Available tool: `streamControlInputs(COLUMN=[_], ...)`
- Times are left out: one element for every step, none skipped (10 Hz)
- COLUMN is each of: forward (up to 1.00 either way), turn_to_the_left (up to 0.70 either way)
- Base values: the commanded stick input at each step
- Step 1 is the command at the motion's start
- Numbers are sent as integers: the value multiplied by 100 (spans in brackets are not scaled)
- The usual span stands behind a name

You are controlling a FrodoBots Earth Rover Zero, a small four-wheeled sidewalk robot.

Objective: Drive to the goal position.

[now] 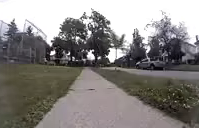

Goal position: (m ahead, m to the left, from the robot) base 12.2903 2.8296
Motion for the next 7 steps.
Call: streamControlInputs(forward=[70, 70, 70, 70, 70, 70, 70], turn_to_the_left=[0, 0, 0, 0, 0, 0, 0])
